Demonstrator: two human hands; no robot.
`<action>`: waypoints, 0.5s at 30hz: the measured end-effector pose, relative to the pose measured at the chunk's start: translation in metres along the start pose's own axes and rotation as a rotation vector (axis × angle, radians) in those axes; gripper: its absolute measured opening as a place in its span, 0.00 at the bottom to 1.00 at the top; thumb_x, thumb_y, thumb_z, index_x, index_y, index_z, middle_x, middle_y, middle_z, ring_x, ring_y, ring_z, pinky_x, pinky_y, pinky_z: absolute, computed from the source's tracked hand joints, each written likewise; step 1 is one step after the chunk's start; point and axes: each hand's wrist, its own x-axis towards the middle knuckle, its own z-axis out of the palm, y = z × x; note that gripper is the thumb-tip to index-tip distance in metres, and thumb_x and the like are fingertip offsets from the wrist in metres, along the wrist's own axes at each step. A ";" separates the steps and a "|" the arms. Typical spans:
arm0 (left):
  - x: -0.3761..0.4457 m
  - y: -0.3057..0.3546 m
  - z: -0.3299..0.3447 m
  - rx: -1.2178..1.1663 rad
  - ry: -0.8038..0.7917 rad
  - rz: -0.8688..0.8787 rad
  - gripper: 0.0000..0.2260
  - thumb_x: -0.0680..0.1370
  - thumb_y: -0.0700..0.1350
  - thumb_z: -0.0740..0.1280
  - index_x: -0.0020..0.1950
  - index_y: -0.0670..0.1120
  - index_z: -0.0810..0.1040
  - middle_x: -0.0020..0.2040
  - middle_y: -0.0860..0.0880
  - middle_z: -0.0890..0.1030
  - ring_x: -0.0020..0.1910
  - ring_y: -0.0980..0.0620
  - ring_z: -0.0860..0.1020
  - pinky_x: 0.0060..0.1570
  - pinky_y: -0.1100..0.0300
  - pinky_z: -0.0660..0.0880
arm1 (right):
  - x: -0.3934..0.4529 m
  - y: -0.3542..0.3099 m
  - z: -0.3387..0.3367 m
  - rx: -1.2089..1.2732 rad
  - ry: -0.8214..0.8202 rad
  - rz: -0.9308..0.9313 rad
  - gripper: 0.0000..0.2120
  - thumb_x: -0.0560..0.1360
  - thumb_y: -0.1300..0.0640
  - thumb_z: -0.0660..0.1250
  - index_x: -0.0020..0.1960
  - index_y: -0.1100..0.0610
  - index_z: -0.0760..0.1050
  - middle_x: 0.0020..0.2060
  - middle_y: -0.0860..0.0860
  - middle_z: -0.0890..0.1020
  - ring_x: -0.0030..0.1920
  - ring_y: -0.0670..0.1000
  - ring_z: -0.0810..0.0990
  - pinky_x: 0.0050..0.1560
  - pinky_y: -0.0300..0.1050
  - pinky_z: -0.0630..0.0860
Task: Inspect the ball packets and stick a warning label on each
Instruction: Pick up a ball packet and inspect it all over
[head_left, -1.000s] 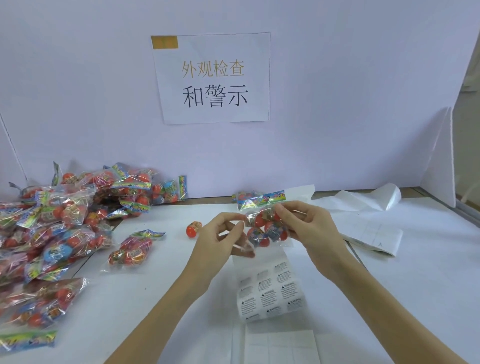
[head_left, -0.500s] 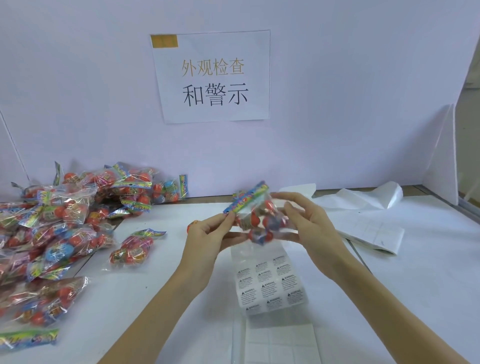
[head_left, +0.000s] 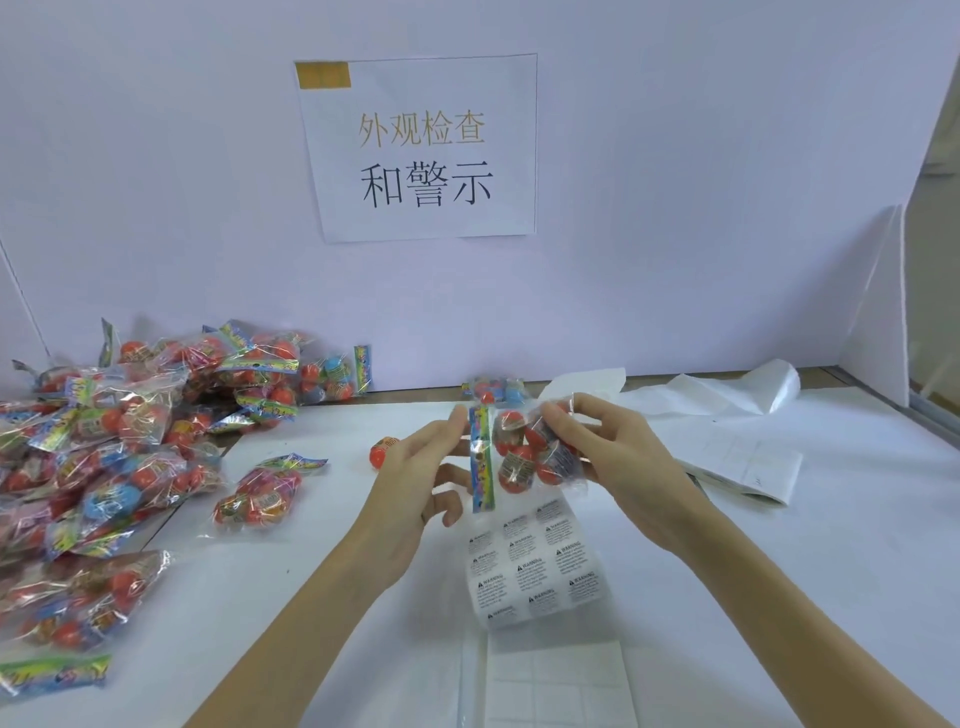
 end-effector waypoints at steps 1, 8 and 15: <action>0.000 -0.002 0.001 0.021 0.026 0.020 0.19 0.79 0.59 0.70 0.51 0.43 0.84 0.45 0.46 0.84 0.37 0.50 0.75 0.25 0.61 0.67 | -0.001 0.000 0.001 -0.038 -0.025 0.006 0.16 0.80 0.45 0.70 0.54 0.59 0.82 0.46 0.53 0.88 0.42 0.51 0.85 0.49 0.46 0.80; 0.003 -0.010 -0.001 0.154 0.212 0.171 0.13 0.80 0.49 0.73 0.41 0.42 0.81 0.39 0.44 0.80 0.32 0.50 0.75 0.26 0.61 0.69 | -0.004 0.006 0.012 -0.225 0.008 -0.022 0.17 0.83 0.44 0.64 0.51 0.52 0.88 0.43 0.49 0.89 0.40 0.44 0.84 0.45 0.38 0.81; 0.003 -0.002 0.003 0.152 0.240 0.230 0.11 0.81 0.48 0.71 0.44 0.42 0.82 0.35 0.51 0.81 0.27 0.57 0.73 0.23 0.65 0.67 | -0.002 0.002 0.016 -0.043 0.025 0.021 0.18 0.85 0.46 0.61 0.54 0.49 0.88 0.47 0.54 0.89 0.49 0.58 0.86 0.54 0.47 0.82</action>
